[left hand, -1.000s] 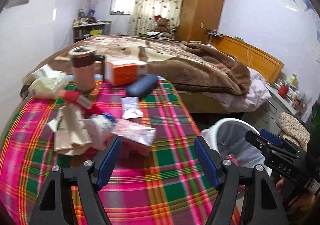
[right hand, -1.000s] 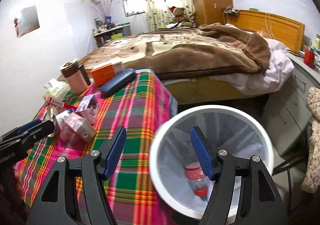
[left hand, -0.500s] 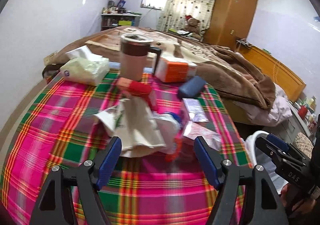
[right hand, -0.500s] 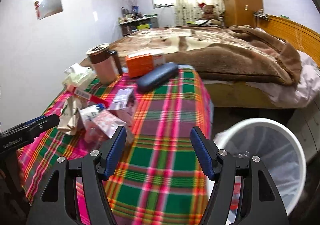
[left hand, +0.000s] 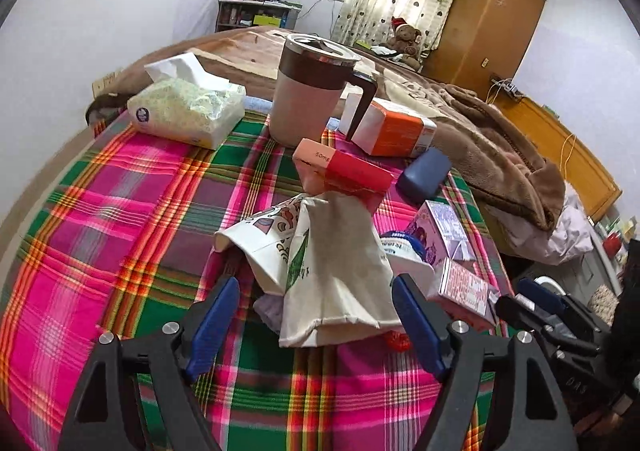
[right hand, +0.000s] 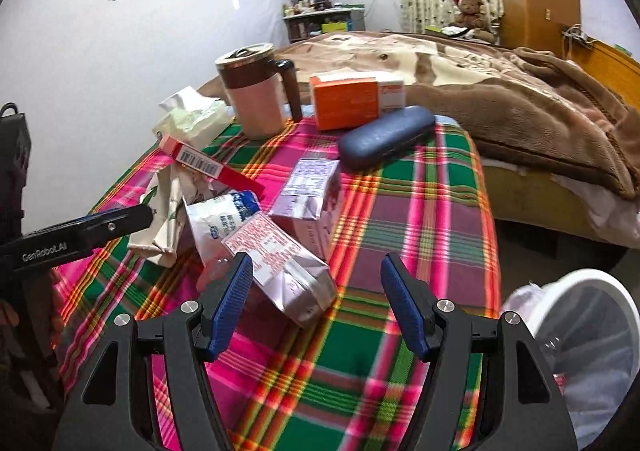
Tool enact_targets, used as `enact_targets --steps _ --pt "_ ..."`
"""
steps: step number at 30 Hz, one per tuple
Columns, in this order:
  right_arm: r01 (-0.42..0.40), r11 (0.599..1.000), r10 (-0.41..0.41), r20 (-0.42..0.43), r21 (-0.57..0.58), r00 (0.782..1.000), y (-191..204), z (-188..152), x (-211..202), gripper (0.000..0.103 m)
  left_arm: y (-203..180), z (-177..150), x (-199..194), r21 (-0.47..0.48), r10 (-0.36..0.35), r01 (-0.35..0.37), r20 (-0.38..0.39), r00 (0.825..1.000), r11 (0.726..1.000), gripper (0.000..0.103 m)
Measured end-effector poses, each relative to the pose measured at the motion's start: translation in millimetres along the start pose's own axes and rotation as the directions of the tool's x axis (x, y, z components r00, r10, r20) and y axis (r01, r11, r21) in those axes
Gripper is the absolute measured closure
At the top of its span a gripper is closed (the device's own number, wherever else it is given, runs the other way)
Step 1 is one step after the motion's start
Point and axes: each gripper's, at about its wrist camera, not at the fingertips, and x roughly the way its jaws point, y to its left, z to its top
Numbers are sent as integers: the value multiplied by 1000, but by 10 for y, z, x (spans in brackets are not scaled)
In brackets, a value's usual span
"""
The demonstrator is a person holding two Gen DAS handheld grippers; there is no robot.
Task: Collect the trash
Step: 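Close the left tool on the beige paper bag, then lift the paper bag with the left tool while the right tool grasps the white-pink milk carton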
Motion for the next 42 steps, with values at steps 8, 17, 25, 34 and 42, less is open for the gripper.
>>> enact_targets --steps 8,17,25,34,42 --pt "-20 1000 19 -45 -21 999 81 35 189 35 99 80 236 -34 5 -6 -44 999 999 24" --pt "-49 999 49 -54 11 997 38 53 234 36 61 98 347 -48 -39 36 -61 997 998 24" --pt "-70 997 70 -45 -9 997 45 38 168 64 -110 -26 416 -8 -23 22 -73 997 1000 24" --pt "-111 994 111 -43 1 993 -61 24 107 77 -97 -69 416 26 22 -20 -91 996 999 57" --pt "-98 990 94 -48 -102 994 104 42 144 36 -78 -113 287 57 8 -2 -98 995 998 68"
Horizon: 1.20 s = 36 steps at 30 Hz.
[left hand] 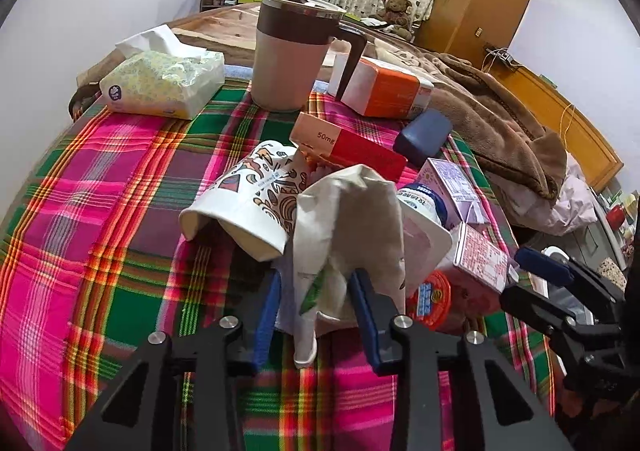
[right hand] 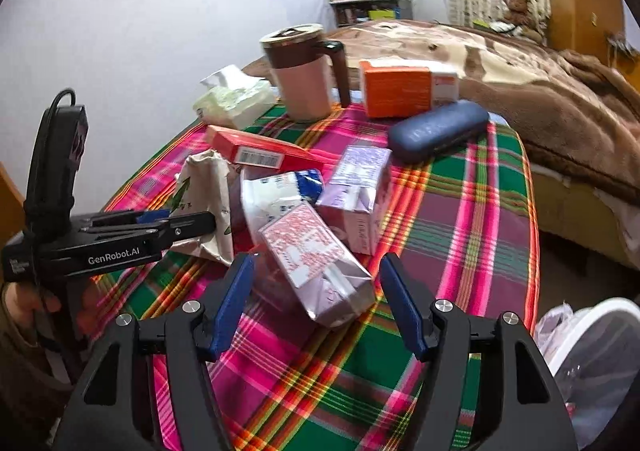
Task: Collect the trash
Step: 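Lift the paper bag with the left tool while the right tool grasps the white-pink milk carton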
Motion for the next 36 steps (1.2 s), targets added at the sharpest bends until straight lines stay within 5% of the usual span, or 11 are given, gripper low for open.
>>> enact_targets --steps 5,7,12,18,27,33,36 --pt "19 1000 -18 -24 18 1000 -41 -6 75 37 -1 -97 -81 34 0 0 -15 1000 999 76" --pt "26 999 -26 -22 23 999 -46 -25 73 50 3 -131 -97 41 3 -2 -17 1000 999 76" --pt "29 999 -28 -12 39 1000 -47 -69 26 55 -54 -128 -113 53 1 -1 4 1000 999 75" --pt "55 993 -56 4 103 998 -174 -125 -59 57 -152 -128 -10 48 -31 31 1 1000 998 43" --pt "82 984 -86 19 156 996 -322 -205 -161 58 -284 -78 137 75 26 -26 -1 1000 997 29" --pt "79 982 -84 24 170 996 -348 -232 -189 58 -395 -97 172 113 122 -123 19 992 986 31" --pt "79 980 -86 33 183 996 -371 -250 -214 58 -435 -118 193 153 175 -177 27 984 972 43"
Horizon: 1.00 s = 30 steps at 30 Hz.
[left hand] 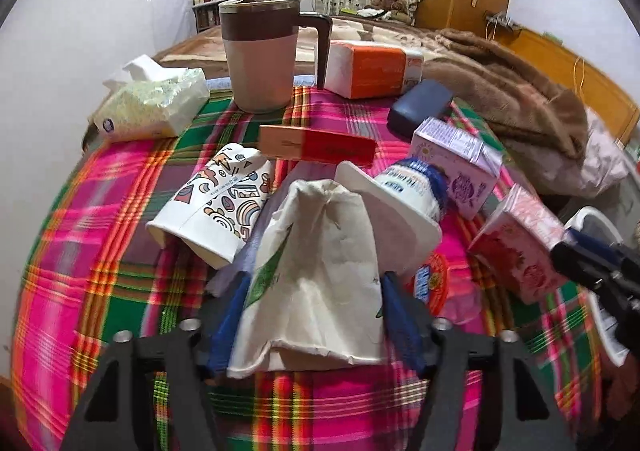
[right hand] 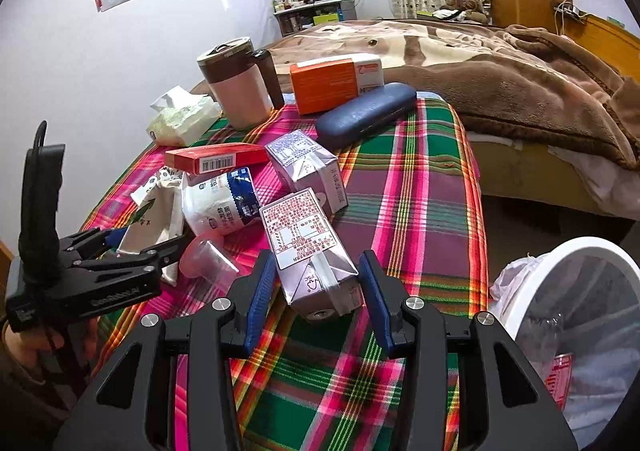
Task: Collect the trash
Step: 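Lift the paper bag with the left tool while the right tool grasps the white-pink milk carton, then carry the bag and carton over the wastebasket and open both tools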
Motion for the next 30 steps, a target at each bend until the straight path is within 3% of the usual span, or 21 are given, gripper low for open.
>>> enact_targets --steps 5,8,18,30 --pt "-8 1000 8 6 10 1000 -29 -27 -35 58 16 -13 -90 -10 -20 20 15 1000 1000 57" --pt "-2 1000 2 18 10 1000 -36 -57 -72 59 4 -43 -166 -12 -25 25 25 999 1000 59" --pt "9 1000 -9 55 -2 998 -36 -138 -241 59 -48 -188 -561 -25 -70 72 81 994 997 60" --pt "22 991 -27 -38 -134 999 147 -248 -82 53 -169 -322 -711 -20 -113 115 77 991 993 60"
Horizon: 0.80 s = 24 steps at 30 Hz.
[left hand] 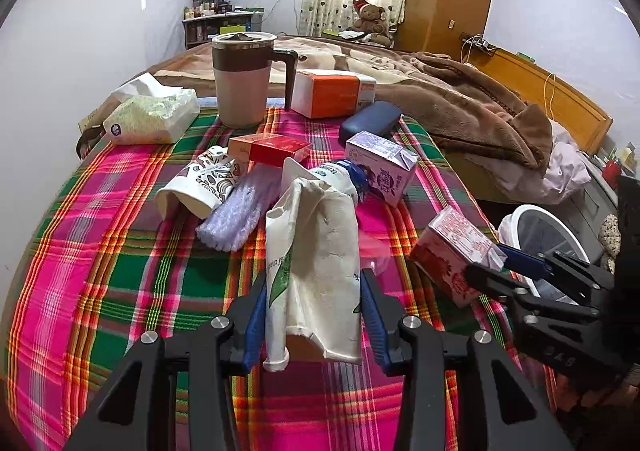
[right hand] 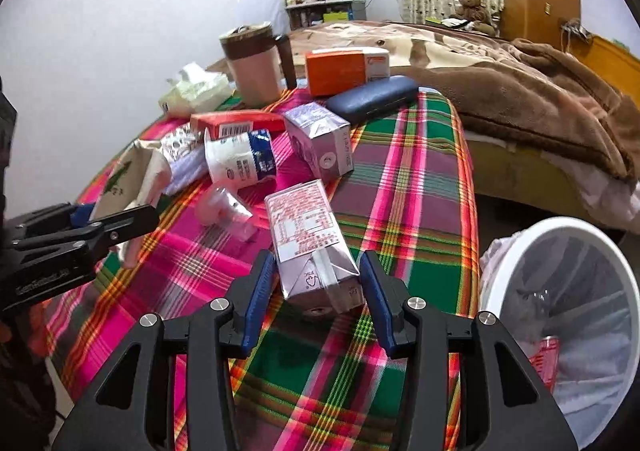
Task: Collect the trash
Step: 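Carry the bag and carton over the wastebasket and open both tools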
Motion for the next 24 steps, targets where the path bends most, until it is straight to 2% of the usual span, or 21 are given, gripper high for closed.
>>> enact_targets --steps 2,6,8,15,24 --pt "15 1000 -15 -3 -25 1000 39 17 41 47 -17 -9 -12 3 -1 1 -2 1000 1000 60" --pt "28 1000 -28 -3 0 1000 26 45 80 47 -54 -25 -36 13 -6 6 -3 1000 1000 60" --pt "40 999 -40 3 27 999 -10 34 58 63 -82 -33 -49 19 -8 9 -2 1000 1000 60" --pt "58 995 -62 51 84 997 -98 -49 -131 64 -227 -29 -132 46 -22 22 16 1000 999 60" --pt "74 987 -95 148 143 984 -236 -69 -591 64 -532 -13 -343 89 -66 61 66 996 994 60"
